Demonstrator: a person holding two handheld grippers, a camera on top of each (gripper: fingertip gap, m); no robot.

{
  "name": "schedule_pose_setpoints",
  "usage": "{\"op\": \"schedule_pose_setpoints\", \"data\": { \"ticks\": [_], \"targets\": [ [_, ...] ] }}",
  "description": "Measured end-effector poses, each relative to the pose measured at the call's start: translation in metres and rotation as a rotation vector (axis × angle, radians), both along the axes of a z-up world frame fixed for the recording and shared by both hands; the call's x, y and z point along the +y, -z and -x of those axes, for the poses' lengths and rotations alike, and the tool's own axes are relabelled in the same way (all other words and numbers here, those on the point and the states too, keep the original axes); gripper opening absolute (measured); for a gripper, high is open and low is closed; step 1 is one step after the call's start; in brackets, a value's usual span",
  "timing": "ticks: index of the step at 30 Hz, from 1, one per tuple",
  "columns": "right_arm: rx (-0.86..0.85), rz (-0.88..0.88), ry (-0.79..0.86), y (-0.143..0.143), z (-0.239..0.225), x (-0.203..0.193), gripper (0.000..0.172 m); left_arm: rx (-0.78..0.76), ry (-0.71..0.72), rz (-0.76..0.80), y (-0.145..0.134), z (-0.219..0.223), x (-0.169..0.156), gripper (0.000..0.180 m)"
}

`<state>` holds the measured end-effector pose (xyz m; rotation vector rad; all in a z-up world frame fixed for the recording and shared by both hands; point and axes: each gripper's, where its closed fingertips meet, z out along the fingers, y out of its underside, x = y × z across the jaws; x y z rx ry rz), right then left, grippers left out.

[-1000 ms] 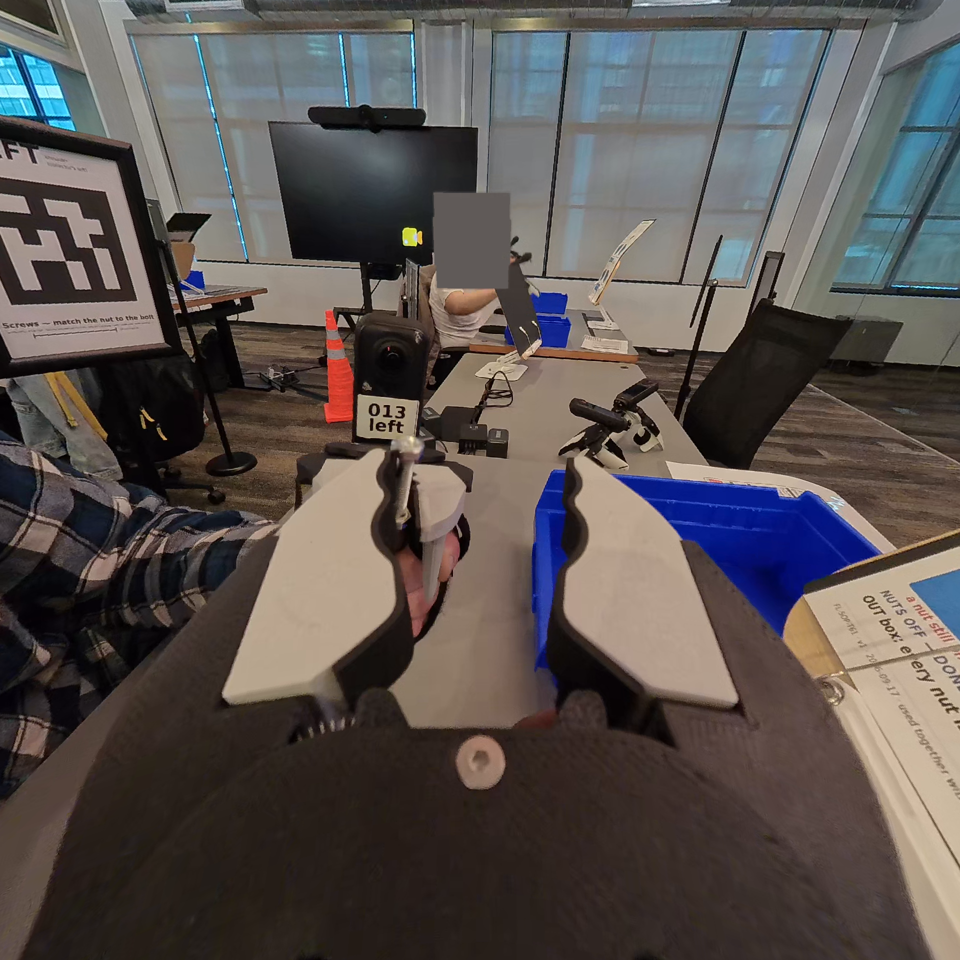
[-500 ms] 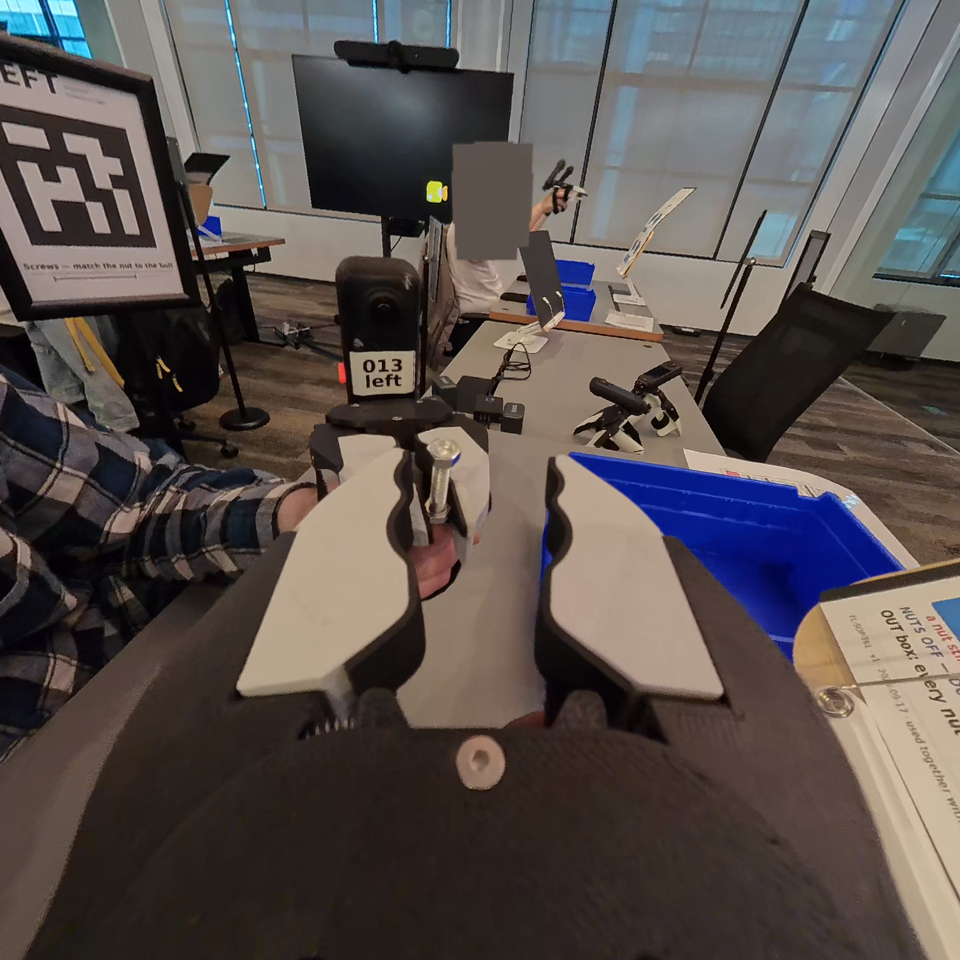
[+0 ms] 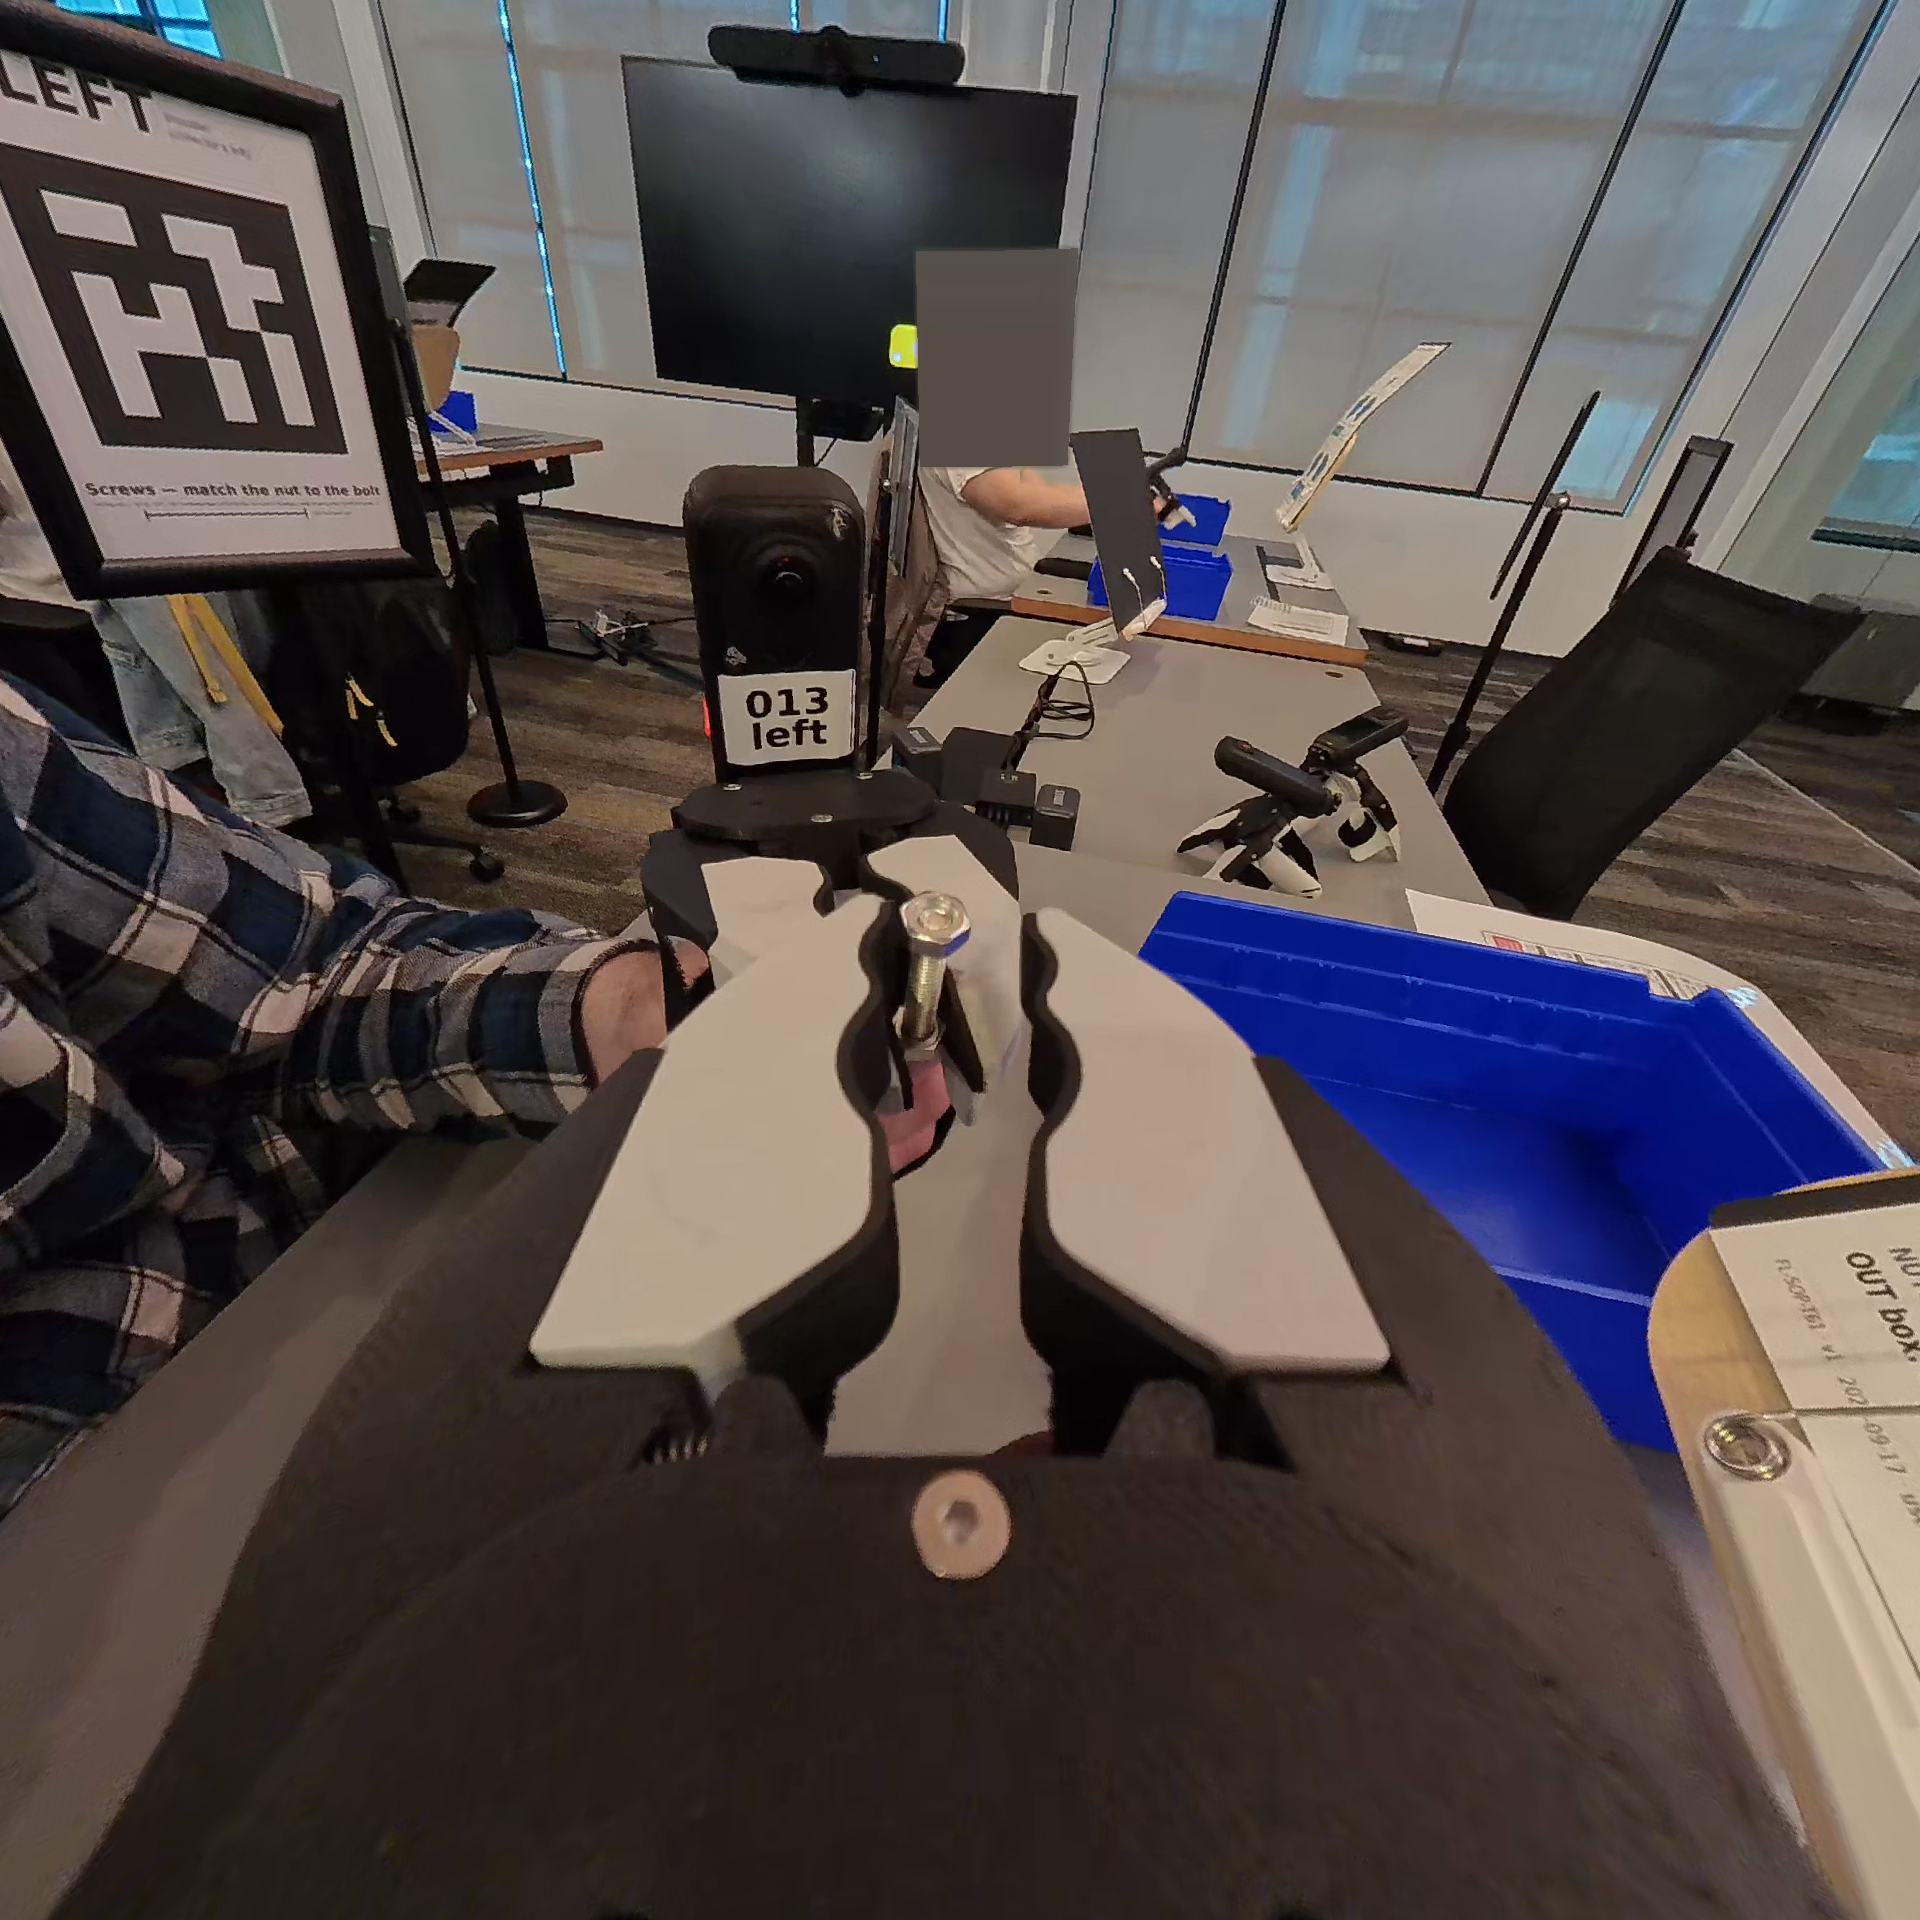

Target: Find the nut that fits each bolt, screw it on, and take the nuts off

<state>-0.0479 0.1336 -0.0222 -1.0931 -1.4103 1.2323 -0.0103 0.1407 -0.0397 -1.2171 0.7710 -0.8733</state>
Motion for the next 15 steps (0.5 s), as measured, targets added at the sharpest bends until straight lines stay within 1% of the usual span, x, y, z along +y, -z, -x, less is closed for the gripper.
{"op": "schedule_pose_setpoints", "data": {
  "ticks": [3, 7, 15],
  "targets": [
    [-0.005, -0.008, 0.004, 0.0004, -0.0004, 0.0004, 0.021, 0.002, 0.0, 0.001, 0.0004, -0.0005, 0.0002, 0.01],
    [-0.004, -0.019, 0.014, -0.0021, -0.0027, 0.0019, 0.025, 0.027, -0.011, -0.009, 0.0023, -0.0005, 0.0015, 0.01],
    [-0.1, -0.116, 0.054, 0.0039, -0.0087, 0.0058, 0.026, 0.164, -0.106, -0.076, 0.0068, 0.004, 0.0057, 0.01]
  ]
}}
